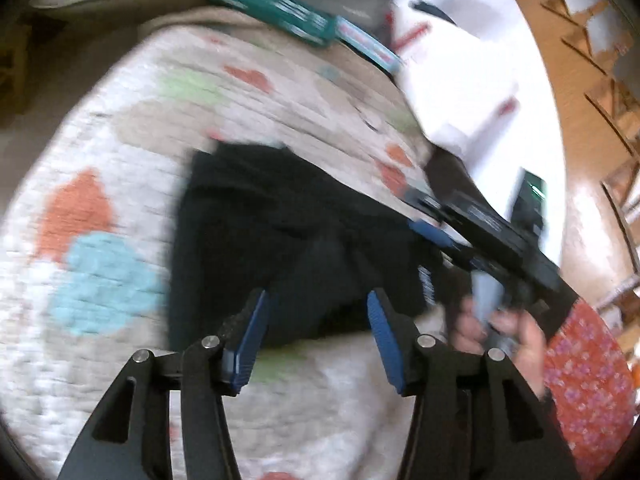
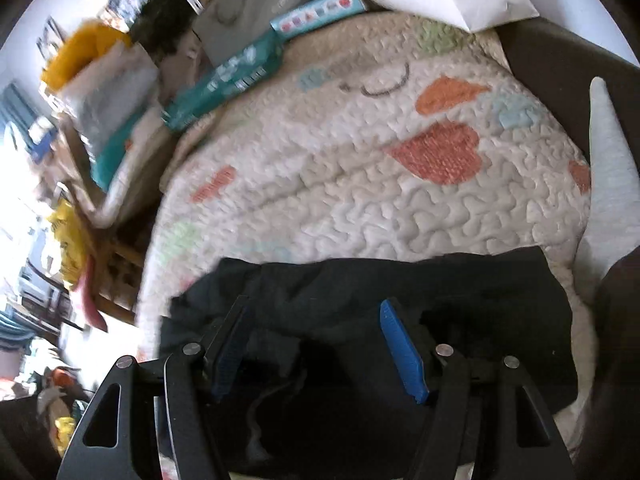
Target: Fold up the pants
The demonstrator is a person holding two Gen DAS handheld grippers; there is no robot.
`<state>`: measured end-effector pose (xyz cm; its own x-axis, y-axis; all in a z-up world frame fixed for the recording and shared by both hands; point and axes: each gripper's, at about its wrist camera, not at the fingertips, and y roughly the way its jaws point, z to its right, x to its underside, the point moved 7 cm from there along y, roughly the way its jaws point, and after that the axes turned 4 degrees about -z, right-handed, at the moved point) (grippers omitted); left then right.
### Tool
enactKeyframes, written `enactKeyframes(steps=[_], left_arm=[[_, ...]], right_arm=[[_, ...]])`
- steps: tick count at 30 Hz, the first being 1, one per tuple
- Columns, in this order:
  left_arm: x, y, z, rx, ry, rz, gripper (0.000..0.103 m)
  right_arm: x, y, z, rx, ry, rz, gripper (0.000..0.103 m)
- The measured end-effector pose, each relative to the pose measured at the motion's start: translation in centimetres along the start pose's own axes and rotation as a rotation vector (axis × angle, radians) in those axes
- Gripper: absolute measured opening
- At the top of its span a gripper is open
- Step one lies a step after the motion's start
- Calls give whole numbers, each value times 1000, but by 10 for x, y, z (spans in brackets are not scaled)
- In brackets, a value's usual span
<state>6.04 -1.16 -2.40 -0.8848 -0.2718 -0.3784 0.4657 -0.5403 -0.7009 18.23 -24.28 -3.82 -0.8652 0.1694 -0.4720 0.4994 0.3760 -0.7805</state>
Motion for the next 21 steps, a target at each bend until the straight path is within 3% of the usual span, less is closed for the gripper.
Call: enactKeyframes(steps=[2, 4, 6, 7, 8, 10, 12, 15, 16, 17, 21], left_arm=[[-6, 0, -27, -99, -39, 19, 51], [-7, 7, -43, -152, -54, 23, 51], [-5, 19, -52, -193, -49, 4, 51], [-3, 26, -55, -206, -43, -12, 51], [1, 32, -57, -213, -36, -25, 51], [3, 37, -59, -211, -19, -32, 51], [4, 40, -58, -204, 1, -25, 51], [4, 39, -64, -191, -3, -20, 51], [5, 37, -67, -183, -11, -18, 51], [5, 36, -69, -177, -18, -18, 51], [3, 36, -78, -165, -36, -13, 51]], right_arm=[[7, -3, -18, -48, -36, -9, 65], [23, 0, -44, -117, -96, -38, 55], [42, 7, -69, -196, -137, -84, 54], [50, 13, -77, -195, -155, -102, 54], [57, 19, -82, -167, -180, -122, 54], [74, 40, -83, 36, -266, -174, 54], [81, 48, -76, 169, -302, -168, 54], [92, 50, -65, 182, -295, -177, 53], [94, 50, -65, 157, -284, -179, 37], [95, 49, -64, 126, -275, -175, 14], [87, 35, -55, 20, -152, -155, 9]])
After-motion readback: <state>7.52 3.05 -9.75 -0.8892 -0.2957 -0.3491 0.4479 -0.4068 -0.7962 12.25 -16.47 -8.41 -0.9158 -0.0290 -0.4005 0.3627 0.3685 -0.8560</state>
